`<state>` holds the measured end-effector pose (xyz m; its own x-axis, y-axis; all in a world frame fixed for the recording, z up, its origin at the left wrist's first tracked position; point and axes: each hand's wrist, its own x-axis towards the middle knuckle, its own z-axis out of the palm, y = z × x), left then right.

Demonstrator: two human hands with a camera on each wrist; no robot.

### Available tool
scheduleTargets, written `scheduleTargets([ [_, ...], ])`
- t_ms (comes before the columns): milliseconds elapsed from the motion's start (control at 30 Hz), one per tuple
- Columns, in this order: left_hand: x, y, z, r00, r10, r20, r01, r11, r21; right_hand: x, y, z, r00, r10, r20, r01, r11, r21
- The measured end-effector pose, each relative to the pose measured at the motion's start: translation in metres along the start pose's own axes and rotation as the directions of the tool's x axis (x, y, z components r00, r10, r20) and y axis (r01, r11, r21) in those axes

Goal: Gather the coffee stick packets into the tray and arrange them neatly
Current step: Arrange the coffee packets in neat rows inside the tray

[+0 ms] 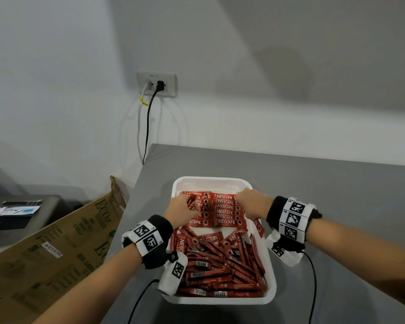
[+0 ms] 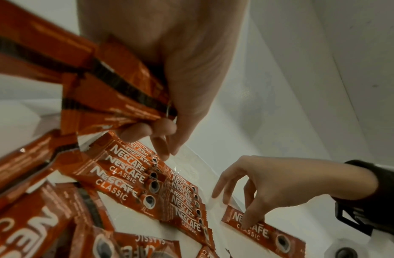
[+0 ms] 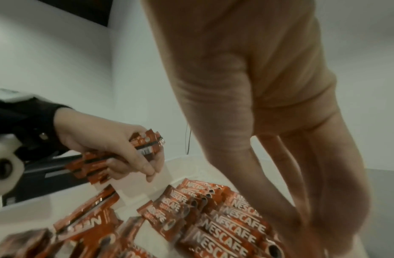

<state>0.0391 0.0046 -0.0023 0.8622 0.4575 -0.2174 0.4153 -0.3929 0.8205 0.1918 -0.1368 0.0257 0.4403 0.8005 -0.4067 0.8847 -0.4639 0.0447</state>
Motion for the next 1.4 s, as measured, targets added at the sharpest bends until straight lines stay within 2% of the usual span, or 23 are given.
scheduleTargets([
  [100, -0.001, 0.002, 0.002, 0.996, -0.043, 0.077, 0.044, 0.999, -0.006, 0.003, 0.0, -0.002, 0.992, 0.008, -0.128, 0.013, 0.988, 0.157],
  [167, -0.002, 0.002, 0.006, 0.987, -0.061, 0.152, 0.054, 0.997, 0.05, 0.003, -0.003, -0.002, 0.985, 0.022, -0.169, 0.017, 0.974, 0.228],
  [300, -0.003, 0.004, 0.017, 0.94, -0.116, 0.319, 0.001, 0.941, 0.339, 0.0, -0.013, 0.012, 0.998, -0.034, -0.053, 0.049, 0.945, 0.324],
  [367, -0.002, 0.005, 0.023, 0.928, -0.13, 0.35, -0.038, 0.9, 0.435, 0.0, -0.015, 0.022, 0.997, -0.082, -0.011, 0.08, 0.926, 0.369],
  [433, -0.002, 0.006, 0.027, 0.927, -0.124, 0.355, -0.071, 0.869, 0.489, -0.002, -0.018, 0.028, 0.989, -0.132, 0.062, 0.103, 0.936, 0.338],
  [567, -0.001, 0.007, 0.029, 0.908, -0.141, 0.395, -0.086, 0.858, 0.506, -0.004, -0.017, 0.029, 0.95, -0.156, 0.27, 0.115, 0.98, 0.162],
  [733, 0.001, 0.004, 0.03, 0.837, -0.232, 0.496, -0.013, 0.897, 0.442, -0.003, -0.022, 0.025, 0.927, -0.18, 0.328, 0.157, 0.983, 0.094],
  [833, 0.001, 0.004, 0.032, 0.819, -0.224, 0.528, -0.032, 0.901, 0.432, -0.003, -0.028, 0.026, 0.923, -0.194, 0.332, 0.173, 0.981, 0.09],
  [900, 0.001, 0.005, 0.034, 0.827, -0.185, 0.531, -0.071, 0.902, 0.425, -0.003, -0.031, 0.026, 0.918, -0.219, 0.329, 0.203, 0.976, 0.082],
  [1033, 0.001, 0.007, 0.034, 0.833, -0.18, 0.523, -0.056, 0.913, 0.404, -0.003, -0.034, 0.026, 0.912, -0.247, 0.327, 0.228, 0.969, 0.094],
  [1400, -0.003, 0.016, 0.022, 0.821, -0.164, 0.547, -0.064, 0.926, 0.373, -0.009, -0.027, 0.023, 0.928, -0.32, 0.19, 0.272, 0.932, 0.24],
])
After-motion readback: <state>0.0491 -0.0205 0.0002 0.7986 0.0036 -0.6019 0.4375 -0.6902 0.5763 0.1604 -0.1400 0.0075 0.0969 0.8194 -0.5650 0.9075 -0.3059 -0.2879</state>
